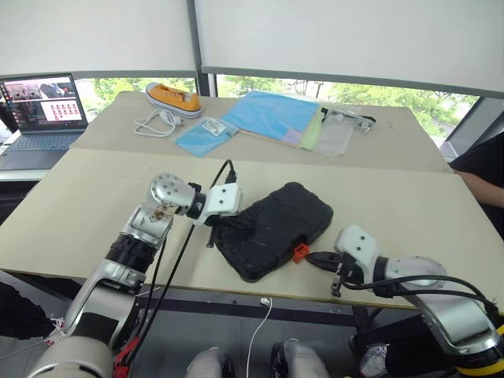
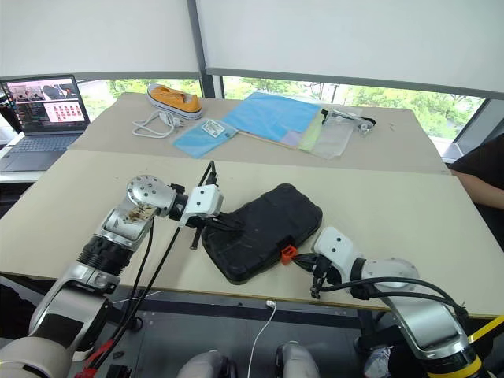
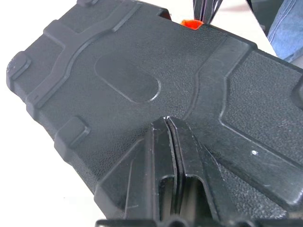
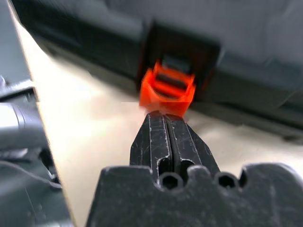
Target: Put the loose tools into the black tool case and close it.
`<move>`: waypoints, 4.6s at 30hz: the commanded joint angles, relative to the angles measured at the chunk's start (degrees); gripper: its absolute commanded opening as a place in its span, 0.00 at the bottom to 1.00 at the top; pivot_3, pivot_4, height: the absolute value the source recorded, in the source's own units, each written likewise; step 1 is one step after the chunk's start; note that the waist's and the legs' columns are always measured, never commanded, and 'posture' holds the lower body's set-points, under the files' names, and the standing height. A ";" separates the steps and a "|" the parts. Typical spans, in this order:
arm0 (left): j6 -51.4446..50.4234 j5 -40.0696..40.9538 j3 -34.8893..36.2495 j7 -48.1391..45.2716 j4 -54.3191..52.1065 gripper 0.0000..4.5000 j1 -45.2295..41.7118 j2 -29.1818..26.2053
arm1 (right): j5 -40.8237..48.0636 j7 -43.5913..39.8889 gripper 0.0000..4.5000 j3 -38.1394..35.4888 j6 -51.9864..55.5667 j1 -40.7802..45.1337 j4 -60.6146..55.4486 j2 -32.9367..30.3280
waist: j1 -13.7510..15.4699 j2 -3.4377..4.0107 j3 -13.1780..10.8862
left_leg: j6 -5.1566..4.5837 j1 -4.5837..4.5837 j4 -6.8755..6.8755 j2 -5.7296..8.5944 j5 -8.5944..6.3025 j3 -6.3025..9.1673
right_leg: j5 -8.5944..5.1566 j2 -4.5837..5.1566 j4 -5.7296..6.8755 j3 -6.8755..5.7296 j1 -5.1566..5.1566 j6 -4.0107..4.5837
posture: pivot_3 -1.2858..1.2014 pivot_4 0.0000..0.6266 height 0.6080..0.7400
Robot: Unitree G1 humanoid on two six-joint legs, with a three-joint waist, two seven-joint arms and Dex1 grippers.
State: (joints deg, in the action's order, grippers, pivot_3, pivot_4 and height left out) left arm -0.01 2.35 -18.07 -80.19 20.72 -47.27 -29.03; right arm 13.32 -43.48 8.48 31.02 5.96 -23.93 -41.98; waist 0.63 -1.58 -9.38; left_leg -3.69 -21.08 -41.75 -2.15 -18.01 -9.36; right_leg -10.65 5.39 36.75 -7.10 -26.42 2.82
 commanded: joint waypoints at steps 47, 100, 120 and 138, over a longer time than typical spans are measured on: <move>15.63 -8.51 -5.43 2.42 11.49 0.00 -3.24 0.10 | 6.46 4.67 0.84 -5.91 2.25 2.19 3.64 10.03 | -0.34 0.15 0.15 | -0.30 0.00 0.02 -0.05 -0.20 0.03 | 0.00 0.06 -0.10 -0.01 0.03 -0.04 | 0.52 0.24 0.84; 16.51 -9.10 -6.03 3.16 11.89 0.00 -3.11 0.47 | 0.31 3.89 0.02 -1.68 -1.33 1.51 3.31 6.86 | -0.09 0.17 0.16 | -0.51 -0.06 0.12 -0.08 -0.39 0.03 | 0.06 0.03 -0.55 -0.03 0.07 -0.21 | 0.52 0.24 0.84; 16.95 -9.03 -6.50 2.94 11.89 0.00 -2.78 0.72 | 3.65 3.77 0.02 -6.77 0.83 4.84 -3.13 8.28 | -1.14 0.17 0.16 | -0.27 -0.08 0.13 -0.14 -0.25 0.02 | 0.07 -0.02 -0.54 -0.03 0.05 -0.22 | 0.52 0.24 0.84; 8.51 -4.02 -1.14 3.17 10.17 0.12 -0.80 -1.70 | 12.58 -4.17 0.18 -16.01 6.33 0.70 -5.78 -0.28 | -1.14 0.18 0.17 | -0.29 -0.07 0.14 -0.17 -0.28 0.00 | 0.07 -0.02 -0.61 -0.02 0.07 -0.22 | 0.52 0.24 0.84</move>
State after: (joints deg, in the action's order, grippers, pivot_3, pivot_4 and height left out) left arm 14.07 -1.70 -19.38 -75.40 29.86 -50.69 -28.19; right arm 21.87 -44.60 -3.94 35.85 7.22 -26.12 -40.33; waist -0.51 -1.40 -9.21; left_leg -3.98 -21.16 -41.61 -2.33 -18.29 -9.35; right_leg -10.58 5.35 36.14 -7.12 -26.35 2.60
